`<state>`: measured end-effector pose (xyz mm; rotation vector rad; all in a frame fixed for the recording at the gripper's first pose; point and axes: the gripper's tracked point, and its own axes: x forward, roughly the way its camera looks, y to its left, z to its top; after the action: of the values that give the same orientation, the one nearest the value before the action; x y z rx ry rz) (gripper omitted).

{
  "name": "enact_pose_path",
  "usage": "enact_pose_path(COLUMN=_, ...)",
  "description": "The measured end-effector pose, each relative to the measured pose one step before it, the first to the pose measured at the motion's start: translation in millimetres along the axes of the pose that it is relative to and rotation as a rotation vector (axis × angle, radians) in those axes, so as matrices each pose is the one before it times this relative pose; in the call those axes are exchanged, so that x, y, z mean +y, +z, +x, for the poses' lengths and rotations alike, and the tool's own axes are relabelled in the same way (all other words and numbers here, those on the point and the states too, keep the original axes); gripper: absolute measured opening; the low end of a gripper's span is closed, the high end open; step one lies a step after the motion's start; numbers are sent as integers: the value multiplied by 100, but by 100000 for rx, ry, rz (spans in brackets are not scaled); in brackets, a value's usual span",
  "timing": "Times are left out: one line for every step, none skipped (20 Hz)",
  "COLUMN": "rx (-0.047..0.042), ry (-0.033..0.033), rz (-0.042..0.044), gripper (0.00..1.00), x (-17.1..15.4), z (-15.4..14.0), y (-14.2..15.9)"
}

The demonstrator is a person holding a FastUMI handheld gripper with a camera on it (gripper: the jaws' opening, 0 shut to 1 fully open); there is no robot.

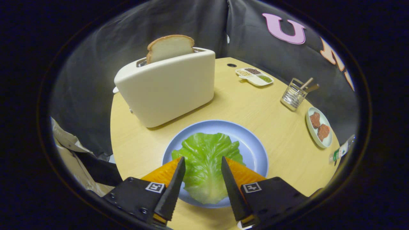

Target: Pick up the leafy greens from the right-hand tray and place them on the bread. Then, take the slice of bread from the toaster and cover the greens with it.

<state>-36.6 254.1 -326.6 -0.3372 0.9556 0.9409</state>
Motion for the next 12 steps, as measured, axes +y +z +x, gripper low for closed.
enact_pose_path(rx=-347, ry=-368, rz=153, gripper=80, x=-100, z=-43, y=119)
enact_pose_path(rx=-351, ry=-401, rz=322, gripper=88, x=-13, z=1, y=122)
enact_pose_path(rx=-492, ry=-161, rz=472, gripper=96, x=7, z=-164, y=92)
enact_pose_path(rx=-466, ry=-557, rz=514, gripper=97, x=-89, z=-219, y=198)
enact_pose_path(rx=-506, ry=-462, rz=494, gripper=99, x=-56, z=-384, y=214)
enact_pose_path(rx=-673, ry=-543, rz=578, gripper=100, x=-8, z=-349, y=409)
enact_pose_path(rx=-691, ry=-526, rz=534, gripper=100, x=91, z=-453, y=383)
enact_pose_path(rx=-1081, ry=-486, rz=270, gripper=100, x=-46, z=-409, y=600)
enact_pose_path(rx=-1338, ry=-486, rz=220, gripper=100, x=31, z=-447, y=738)
enact_pose_path(rx=-1211, ry=-582, rz=363, gripper=100, x=-48, z=-526, y=780)
enact_pose_path(rx=-1455, ry=-510, rz=374, gripper=100, x=2, z=-496, y=792)
enact_pose_path(rx=-1693, ry=-599, rz=428, gripper=100, x=-87, z=-441, y=979)
